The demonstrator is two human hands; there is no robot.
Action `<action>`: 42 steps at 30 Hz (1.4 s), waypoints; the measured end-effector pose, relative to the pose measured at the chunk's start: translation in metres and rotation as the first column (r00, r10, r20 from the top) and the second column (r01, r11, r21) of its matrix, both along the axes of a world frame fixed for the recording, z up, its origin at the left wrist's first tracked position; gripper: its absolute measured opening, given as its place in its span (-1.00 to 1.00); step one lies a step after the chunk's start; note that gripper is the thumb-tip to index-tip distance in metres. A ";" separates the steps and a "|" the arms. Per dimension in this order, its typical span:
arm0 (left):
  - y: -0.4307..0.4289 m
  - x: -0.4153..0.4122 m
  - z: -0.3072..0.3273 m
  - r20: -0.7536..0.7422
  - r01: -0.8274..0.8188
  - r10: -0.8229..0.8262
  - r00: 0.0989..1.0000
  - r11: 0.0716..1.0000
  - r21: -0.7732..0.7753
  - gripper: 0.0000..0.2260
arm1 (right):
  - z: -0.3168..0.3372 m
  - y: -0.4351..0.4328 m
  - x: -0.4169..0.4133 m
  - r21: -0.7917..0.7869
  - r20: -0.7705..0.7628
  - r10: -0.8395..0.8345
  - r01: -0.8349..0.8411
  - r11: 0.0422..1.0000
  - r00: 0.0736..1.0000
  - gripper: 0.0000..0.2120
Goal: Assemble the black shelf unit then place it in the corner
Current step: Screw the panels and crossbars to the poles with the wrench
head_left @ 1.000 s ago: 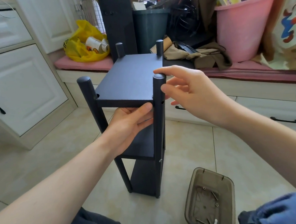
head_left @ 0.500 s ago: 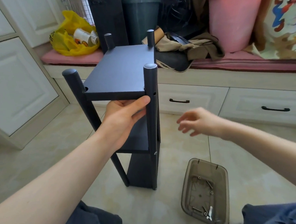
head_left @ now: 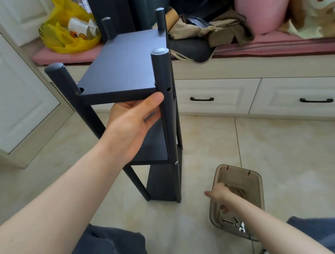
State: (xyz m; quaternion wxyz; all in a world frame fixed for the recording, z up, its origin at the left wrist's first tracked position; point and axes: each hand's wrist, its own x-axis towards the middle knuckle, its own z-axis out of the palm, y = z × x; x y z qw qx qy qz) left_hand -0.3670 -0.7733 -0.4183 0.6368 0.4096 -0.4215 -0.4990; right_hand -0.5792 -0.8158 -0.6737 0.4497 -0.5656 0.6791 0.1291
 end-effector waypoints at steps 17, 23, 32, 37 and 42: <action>0.001 0.000 0.001 0.023 0.015 -0.015 1.000 1.000 0.016 -0.83 | -0.045 -0.004 0.010 0.306 0.379 -0.231 0.114 0.945 0.896 -0.74; 0.003 0.001 0.002 0.040 0.018 -0.018 0.999 1.000 0.018 -0.85 | -0.066 0.000 0.004 0.066 0.094 0.128 -0.134 0.989 0.987 -0.79; 0.002 0.001 0.003 0.049 0.013 -0.015 0.999 0.999 0.038 -0.87 | -0.110 0.028 0.027 0.058 0.011 0.402 -0.402 0.914 0.915 -0.74; 0.001 0.003 0.004 0.045 0.040 -0.042 0.998 0.998 0.037 -0.89 | -0.129 0.033 0.026 0.051 0.003 0.449 -0.448 0.892 0.894 -0.80; 0.000 0.003 0.004 0.027 0.048 -0.049 0.998 0.998 0.032 -0.90 | -0.129 0.030 0.029 0.010 -0.011 0.462 -0.462 0.887 0.887 -0.71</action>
